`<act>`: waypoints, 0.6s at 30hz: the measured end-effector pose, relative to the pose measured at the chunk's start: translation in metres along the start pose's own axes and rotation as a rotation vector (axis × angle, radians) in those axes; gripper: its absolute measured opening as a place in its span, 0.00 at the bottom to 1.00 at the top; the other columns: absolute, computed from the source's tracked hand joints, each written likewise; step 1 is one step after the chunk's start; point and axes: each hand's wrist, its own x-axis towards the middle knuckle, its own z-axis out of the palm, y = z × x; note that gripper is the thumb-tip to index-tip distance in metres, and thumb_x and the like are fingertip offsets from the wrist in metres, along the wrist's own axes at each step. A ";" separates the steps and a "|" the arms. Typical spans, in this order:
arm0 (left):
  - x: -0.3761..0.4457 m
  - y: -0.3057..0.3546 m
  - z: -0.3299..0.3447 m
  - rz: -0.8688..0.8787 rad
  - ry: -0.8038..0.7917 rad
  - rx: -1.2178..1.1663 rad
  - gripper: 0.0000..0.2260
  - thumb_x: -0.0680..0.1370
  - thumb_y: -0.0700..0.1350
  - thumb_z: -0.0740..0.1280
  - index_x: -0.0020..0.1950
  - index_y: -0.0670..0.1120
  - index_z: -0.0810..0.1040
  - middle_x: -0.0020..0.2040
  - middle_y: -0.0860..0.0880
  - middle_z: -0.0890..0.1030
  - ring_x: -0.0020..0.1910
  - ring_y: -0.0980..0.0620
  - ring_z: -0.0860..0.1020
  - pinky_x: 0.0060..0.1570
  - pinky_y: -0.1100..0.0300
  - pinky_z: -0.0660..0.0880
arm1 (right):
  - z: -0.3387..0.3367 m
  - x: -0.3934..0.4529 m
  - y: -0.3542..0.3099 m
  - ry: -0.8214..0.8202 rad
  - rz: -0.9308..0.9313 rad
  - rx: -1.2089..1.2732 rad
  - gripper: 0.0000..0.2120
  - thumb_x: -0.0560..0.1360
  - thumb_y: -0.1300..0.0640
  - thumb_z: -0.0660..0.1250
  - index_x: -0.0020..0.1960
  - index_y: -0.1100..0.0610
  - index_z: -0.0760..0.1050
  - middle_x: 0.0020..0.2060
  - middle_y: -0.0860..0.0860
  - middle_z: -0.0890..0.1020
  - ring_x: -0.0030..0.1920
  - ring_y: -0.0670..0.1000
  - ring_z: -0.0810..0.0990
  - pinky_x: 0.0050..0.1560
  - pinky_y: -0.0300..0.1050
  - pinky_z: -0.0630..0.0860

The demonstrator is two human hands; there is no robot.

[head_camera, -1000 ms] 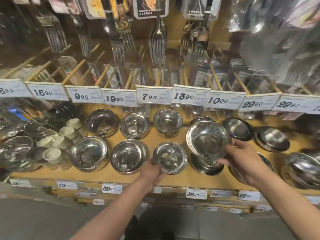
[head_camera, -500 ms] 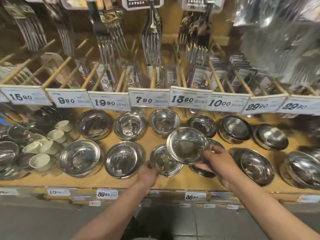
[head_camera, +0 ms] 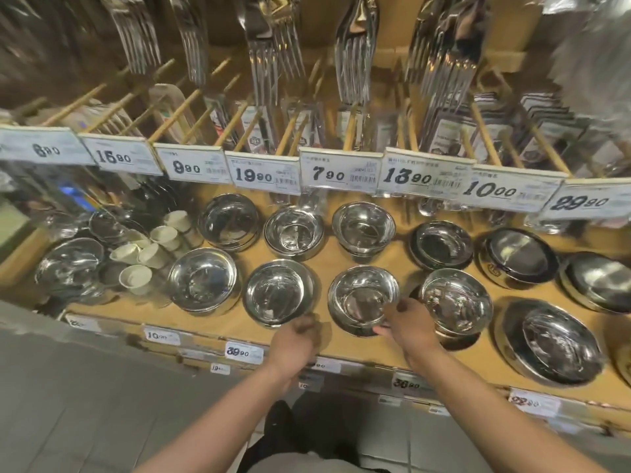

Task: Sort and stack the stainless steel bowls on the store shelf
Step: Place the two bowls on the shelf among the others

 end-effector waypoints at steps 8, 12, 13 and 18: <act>0.008 0.006 0.007 0.048 -0.021 0.105 0.17 0.82 0.42 0.65 0.71 0.45 0.75 0.65 0.46 0.81 0.61 0.47 0.81 0.66 0.48 0.76 | 0.005 0.005 0.014 0.269 -0.221 -0.472 0.15 0.81 0.52 0.65 0.56 0.64 0.78 0.41 0.54 0.80 0.39 0.54 0.78 0.39 0.42 0.69; 0.014 0.011 0.021 0.089 -0.021 0.158 0.15 0.82 0.41 0.64 0.69 0.44 0.75 0.59 0.47 0.83 0.47 0.56 0.84 0.42 0.67 0.79 | 0.005 0.004 0.013 0.257 -0.256 -0.634 0.14 0.82 0.52 0.64 0.52 0.62 0.81 0.41 0.56 0.82 0.47 0.60 0.81 0.42 0.45 0.66; 0.014 0.013 0.024 0.087 -0.015 0.155 0.15 0.82 0.42 0.65 0.69 0.44 0.75 0.59 0.47 0.83 0.46 0.56 0.83 0.39 0.68 0.78 | 0.005 0.004 0.014 0.230 -0.244 -0.655 0.13 0.82 0.53 0.63 0.51 0.61 0.82 0.41 0.55 0.82 0.45 0.59 0.80 0.42 0.45 0.66; 0.016 0.017 0.032 0.114 0.077 0.268 0.13 0.81 0.44 0.65 0.65 0.45 0.76 0.57 0.48 0.83 0.53 0.49 0.82 0.51 0.56 0.80 | 0.006 -0.001 0.015 0.165 -0.236 -0.607 0.09 0.80 0.57 0.64 0.44 0.57 0.80 0.36 0.53 0.81 0.38 0.55 0.77 0.35 0.47 0.66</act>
